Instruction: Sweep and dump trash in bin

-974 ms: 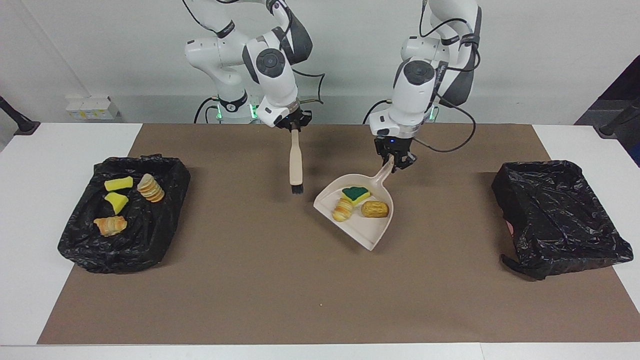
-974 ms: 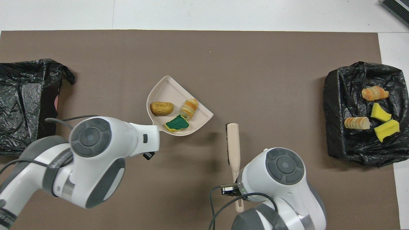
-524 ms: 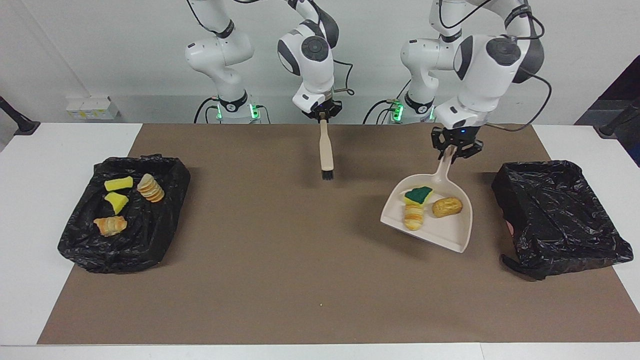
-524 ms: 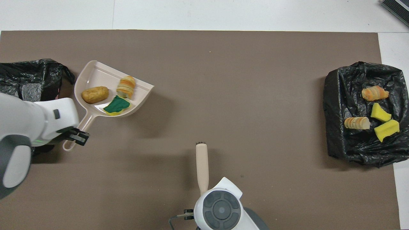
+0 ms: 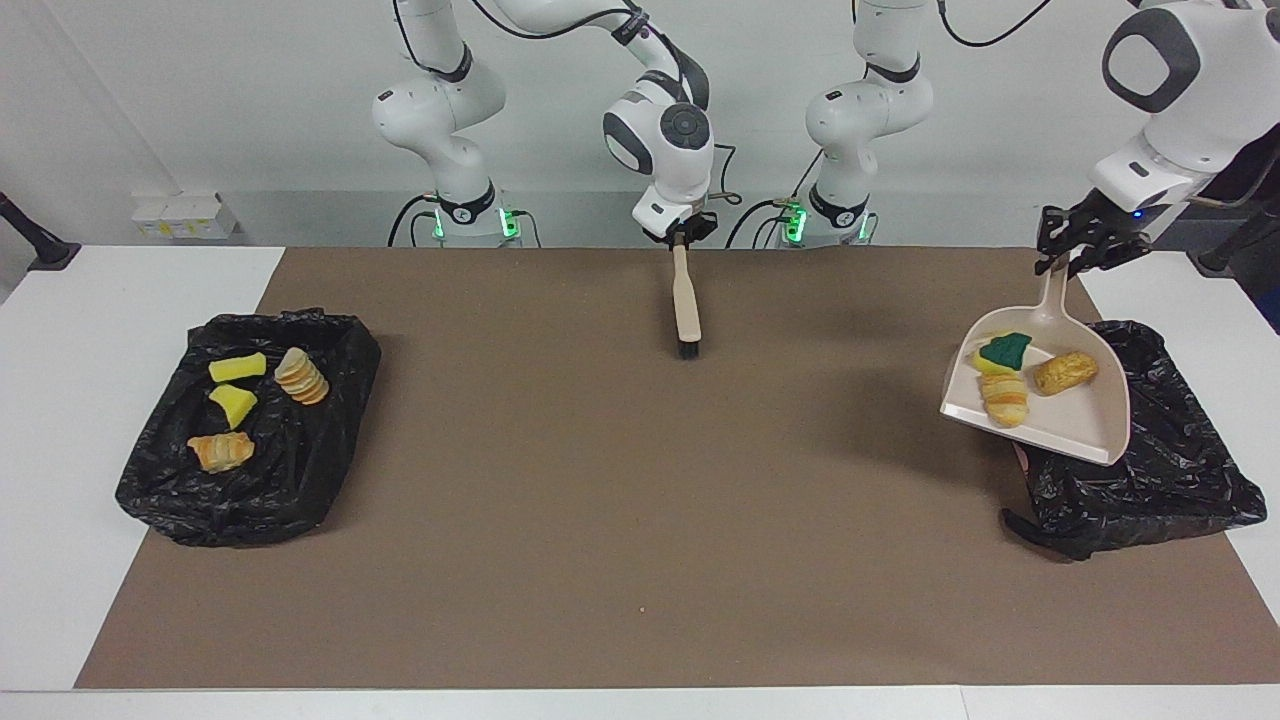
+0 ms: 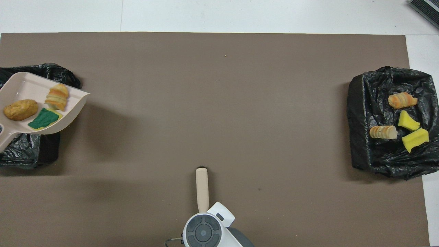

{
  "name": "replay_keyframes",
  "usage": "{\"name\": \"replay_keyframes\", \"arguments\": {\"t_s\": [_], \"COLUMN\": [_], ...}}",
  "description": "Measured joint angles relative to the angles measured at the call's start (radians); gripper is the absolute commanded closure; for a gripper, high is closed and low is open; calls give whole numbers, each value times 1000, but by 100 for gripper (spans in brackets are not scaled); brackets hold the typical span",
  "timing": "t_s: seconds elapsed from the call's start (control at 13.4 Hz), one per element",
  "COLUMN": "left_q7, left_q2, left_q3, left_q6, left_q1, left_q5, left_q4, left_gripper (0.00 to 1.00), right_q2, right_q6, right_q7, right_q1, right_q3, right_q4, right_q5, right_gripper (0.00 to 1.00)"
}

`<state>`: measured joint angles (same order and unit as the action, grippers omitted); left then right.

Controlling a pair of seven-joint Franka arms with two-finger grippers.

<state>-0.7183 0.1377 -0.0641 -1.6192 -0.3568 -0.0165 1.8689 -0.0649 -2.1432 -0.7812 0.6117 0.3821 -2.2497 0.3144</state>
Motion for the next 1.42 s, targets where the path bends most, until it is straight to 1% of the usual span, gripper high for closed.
{"name": "replay_keyframes", "arguments": {"t_s": [0.22,0.3,0.45,0.52,0.6,0.67,0.82,0.9,0.97,1.2,1.35,1.42], "left_q7": [-125,-167,-222,-243,-260,-272,-298,-316,-330,-373,-398,-400], "left_q2": [-82,-114,-164,-184,-199,-209,-224,-233,-241,-251,-257,-265], "left_q3": [2,2,0,-2,-6,-11,-26,-33,-36,-41,-42,-42], "left_q6": [83,95,101,100,97,94,88,83,81,65,45,41], "left_q1": [-51,-60,-68,-68,-68,-68,-65,-57,-45,0,45,68], "left_q5": [141,201,314,368,414,459,548,593,634,752,849,889], "left_q4": [-144,-193,-253,-272,-286,-293,-294,-294,-295,-300,-303,-303], "left_gripper": [100,100,100,100,100,100,100,100,100,100,100,100], "right_q2": [-1,-2,-3,-3,-5,-9,-14,-14,-14,0,45,85], "right_q6": [-1,-1,-1,-1,-1,-1,-1,-1,-1,-2,2,26], "right_q7": [-8,-8,-8,-8,-9,-11,-32,-38,-39,-38,-13,21], "right_q1": [1,0,-2,-3,-3,-4,-5,-12,-29,-108,-187,-245], "right_q3": [-2,-4,-8,-10,-12,-14,-19,-21,-22,-24,-25,-25], "right_q4": [4,4,4,6,8,11,21,30,39,68,75,75], "right_q5": [0,0,0,0,0,0,0,-1,-1,-8,-26,-27], "right_gripper": [100,91,75,71,64,63,48,45,37,36,33,19]}}
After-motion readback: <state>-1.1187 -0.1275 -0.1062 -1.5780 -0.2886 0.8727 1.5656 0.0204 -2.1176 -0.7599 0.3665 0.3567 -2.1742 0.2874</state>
